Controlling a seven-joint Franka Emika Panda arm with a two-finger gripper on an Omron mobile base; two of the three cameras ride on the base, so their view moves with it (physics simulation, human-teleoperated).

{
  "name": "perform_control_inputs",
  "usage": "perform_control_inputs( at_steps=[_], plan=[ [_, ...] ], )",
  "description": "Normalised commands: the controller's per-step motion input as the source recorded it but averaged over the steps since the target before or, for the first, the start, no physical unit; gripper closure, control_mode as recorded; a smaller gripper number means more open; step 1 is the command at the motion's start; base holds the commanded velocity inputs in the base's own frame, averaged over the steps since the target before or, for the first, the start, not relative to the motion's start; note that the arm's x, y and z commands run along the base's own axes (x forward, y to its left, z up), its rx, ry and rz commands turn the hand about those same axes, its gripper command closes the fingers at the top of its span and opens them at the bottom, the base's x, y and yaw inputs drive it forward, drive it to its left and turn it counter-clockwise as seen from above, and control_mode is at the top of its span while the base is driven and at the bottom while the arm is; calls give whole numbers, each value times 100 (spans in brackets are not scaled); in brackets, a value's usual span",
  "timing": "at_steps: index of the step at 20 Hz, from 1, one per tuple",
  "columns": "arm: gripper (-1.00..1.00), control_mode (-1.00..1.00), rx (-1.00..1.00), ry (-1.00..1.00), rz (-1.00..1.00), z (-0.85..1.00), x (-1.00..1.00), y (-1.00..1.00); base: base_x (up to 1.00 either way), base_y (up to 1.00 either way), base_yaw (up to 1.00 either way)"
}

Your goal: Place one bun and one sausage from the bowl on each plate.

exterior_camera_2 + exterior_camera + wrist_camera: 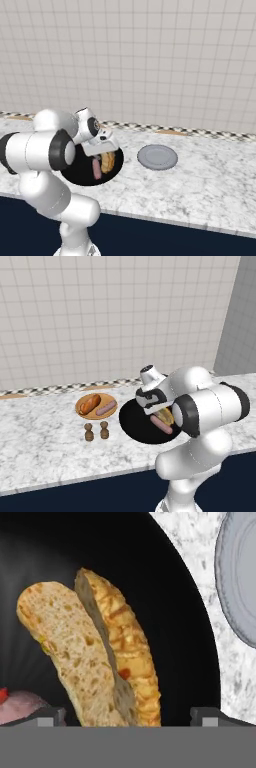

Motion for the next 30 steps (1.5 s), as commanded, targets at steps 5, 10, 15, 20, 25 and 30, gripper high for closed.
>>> perform_control_inputs(
  at_steps=[5, 10, 15, 20, 25, 30],
  plan=[
    [-100, -100, 2, -1, 7, -42, 0, -8, 0, 0, 0],
    [-100, -100, 5, 0, 6, -32, -21, 0, 0, 0, 0],
    [100, -100, 5, 1, 5, -44, -8, 18, 0, 0, 0],
    [100, -100, 11, -7, 3, 15, -48, 6, 0, 0, 0],
    [100, -100, 16, -17, 0, 99, -55, -27, 0, 0, 0],
    [100, -100, 7, -9, -3, 100, -5, -79, 0, 0, 0]
  ],
)
